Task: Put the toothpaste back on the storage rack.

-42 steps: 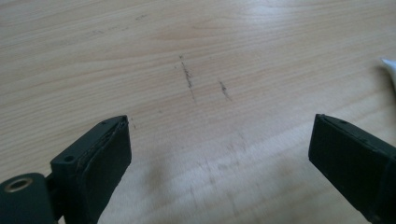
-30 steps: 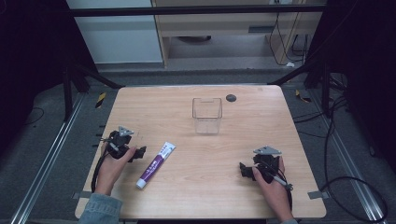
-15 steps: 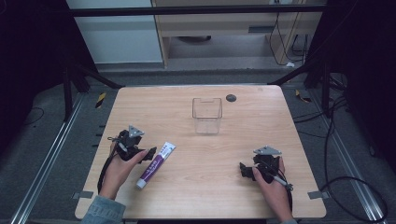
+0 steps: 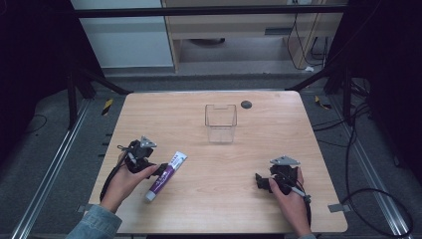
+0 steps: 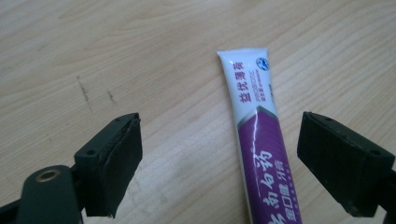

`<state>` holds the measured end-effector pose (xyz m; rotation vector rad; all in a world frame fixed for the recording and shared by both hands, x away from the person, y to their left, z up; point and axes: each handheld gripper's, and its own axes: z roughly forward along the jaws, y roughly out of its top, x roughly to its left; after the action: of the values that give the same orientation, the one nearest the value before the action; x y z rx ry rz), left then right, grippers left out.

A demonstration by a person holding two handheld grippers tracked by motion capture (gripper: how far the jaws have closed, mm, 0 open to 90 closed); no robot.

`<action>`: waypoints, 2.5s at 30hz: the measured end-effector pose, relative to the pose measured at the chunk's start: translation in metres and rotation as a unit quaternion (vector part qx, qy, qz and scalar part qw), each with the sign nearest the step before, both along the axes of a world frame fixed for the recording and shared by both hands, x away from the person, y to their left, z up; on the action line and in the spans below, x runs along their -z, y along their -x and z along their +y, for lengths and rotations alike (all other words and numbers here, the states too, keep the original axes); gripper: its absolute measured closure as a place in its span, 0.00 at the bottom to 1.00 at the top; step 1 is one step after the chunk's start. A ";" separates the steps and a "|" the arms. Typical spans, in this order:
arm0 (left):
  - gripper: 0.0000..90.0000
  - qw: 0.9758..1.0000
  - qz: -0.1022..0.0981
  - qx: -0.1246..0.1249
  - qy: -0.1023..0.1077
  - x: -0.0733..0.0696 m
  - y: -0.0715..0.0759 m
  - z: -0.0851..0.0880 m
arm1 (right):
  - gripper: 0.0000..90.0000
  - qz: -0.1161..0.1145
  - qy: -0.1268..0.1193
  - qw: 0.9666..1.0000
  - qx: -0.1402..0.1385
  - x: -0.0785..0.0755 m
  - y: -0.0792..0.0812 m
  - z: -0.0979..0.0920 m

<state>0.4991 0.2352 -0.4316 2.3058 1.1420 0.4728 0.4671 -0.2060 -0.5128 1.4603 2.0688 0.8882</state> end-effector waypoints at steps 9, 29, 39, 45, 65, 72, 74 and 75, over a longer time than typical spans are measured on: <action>0.18 0.997 0.048 0.030 -0.050 0.003 -0.005 -0.017 | 0.00 0.000 0.000 1.000 0.000 0.000 0.000 0.000; 0.49 0.990 0.117 0.058 -0.060 0.030 -0.025 -0.039 | 0.00 0.000 0.000 1.000 0.000 0.000 0.000 0.000; 0.56 0.989 0.121 0.052 -0.062 0.038 -0.027 -0.042 | 0.00 0.000 0.000 1.000 0.000 0.000 0.000 0.000; 0.58 0.989 0.120 0.054 -0.065 0.037 -0.028 -0.043 | 0.00 0.000 0.000 1.000 0.000 0.000 0.000 0.000; 0.86 0.987 0.107 0.097 -0.075 0.030 -0.024 -0.046 | 0.00 0.000 0.000 1.000 0.000 0.000 0.000 0.000; 0.86 0.995 0.054 0.081 -0.025 0.012 -0.021 -0.037 | 0.00 0.000 0.000 1.000 0.000 0.000 0.000 0.000; 0.86 0.996 0.036 0.079 -0.015 0.006 -0.020 -0.036 | 0.00 0.000 0.000 1.000 0.000 0.000 0.000 0.000; 0.86 0.997 0.026 0.078 -0.011 0.001 -0.020 -0.036 | 0.00 0.000 0.000 1.000 0.000 0.000 0.000 0.000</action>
<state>0.5190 0.1993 -0.4327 2.4161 0.9752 0.3688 0.4671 -0.2060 -0.5128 1.4604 2.0691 0.8886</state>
